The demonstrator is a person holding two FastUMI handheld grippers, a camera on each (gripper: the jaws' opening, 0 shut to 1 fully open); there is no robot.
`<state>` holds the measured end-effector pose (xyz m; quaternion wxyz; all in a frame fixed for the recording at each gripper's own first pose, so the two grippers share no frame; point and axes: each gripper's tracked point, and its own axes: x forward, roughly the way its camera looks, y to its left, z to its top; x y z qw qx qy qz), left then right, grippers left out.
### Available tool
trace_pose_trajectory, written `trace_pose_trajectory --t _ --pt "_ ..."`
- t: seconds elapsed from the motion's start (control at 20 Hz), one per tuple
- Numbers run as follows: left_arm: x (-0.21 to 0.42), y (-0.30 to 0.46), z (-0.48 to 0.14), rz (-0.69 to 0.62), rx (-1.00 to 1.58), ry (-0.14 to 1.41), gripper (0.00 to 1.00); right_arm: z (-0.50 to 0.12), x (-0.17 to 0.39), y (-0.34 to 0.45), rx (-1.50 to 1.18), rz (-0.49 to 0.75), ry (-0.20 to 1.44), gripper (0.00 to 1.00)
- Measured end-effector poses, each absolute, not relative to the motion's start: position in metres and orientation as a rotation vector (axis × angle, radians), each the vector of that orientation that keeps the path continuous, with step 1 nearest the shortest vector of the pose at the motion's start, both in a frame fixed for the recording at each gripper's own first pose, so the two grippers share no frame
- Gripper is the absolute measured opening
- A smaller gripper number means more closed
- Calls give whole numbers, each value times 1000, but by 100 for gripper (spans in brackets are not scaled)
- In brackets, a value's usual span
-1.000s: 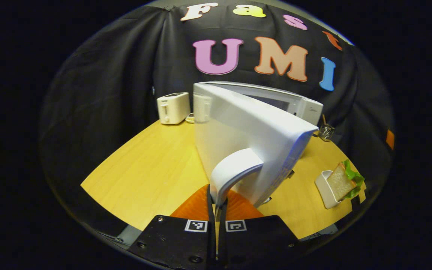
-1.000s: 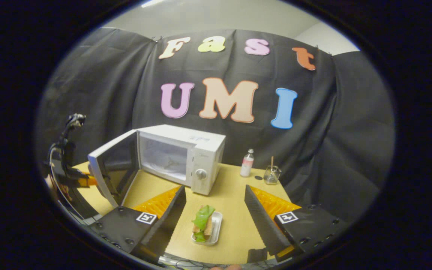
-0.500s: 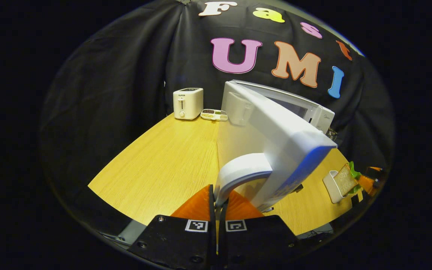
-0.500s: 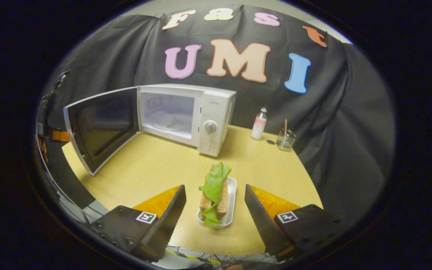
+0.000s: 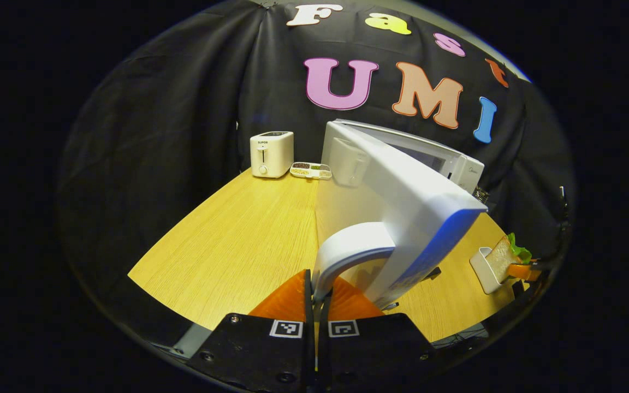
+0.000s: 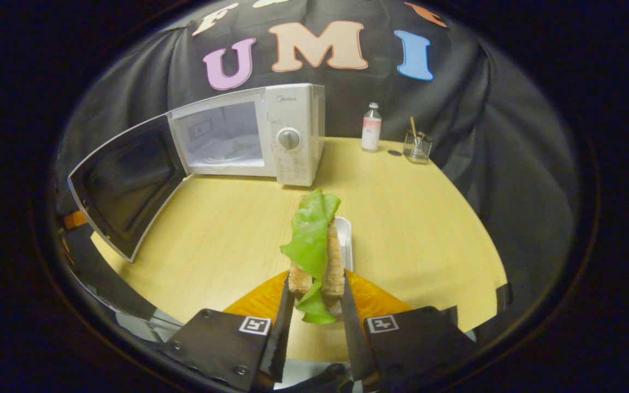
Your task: Open the microwave oven with the left hand, put the food in, and close the microwave oven.
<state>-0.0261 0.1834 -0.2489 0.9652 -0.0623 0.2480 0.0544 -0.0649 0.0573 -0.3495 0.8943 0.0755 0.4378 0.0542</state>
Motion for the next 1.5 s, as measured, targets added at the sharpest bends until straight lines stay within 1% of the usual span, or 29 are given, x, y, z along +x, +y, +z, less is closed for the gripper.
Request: trace_pose_trajectory --t 0.05,0.2,0.25,0.3,0.35,0.4,0.45,0.5,0.75,0.9,1.15,1.2,1.25,1.5 --pt "-25 182 -250 111 -125 499 3 -346 -62 55 166 99 915 31" --pt "-24 175 -250 83 -131 496 5 -340 -55 53 161 82 913 30" --pt "-25 177 -251 89 -135 495 10 -339 -56 56 155 90 911 30" --pt "-24 178 -253 95 -143 493 20 -337 -56 58 149 97 907 30" --pt "-26 172 -255 75 -150 491 47 -334 -57 60 146 103 899 25" --pt "-28 170 -253 71 -143 483 73 -330 -56 61 143 112 896 25" --pt "-29 167 -248 60 -135 471 88 -326 -56 62 140 117 888 30" --pt "-29 165 -247 60 -131 463 92 -323 -55 61 138 119 883 30" --pt "-45 163 -237 59 -129 456 90 -313 -50 59 123 138 868 30" --pt "-61 163 -218 69 -110 422 88 -298 -46 58 107 154 839 29" --pt "-91 160 -189 83 -84 396 88 -273 -34 75 98 203 810 30" --pt "-97 155 -182 74 -71 387 88 -267 -32 82 113 215 806 25" --pt "-99 152 -172 68 -55 364 88 -263 -29 89 126 223 799 30" --pt "-103 160 -142 66 19 303 87 -251 -12 128 165 260 788 30"
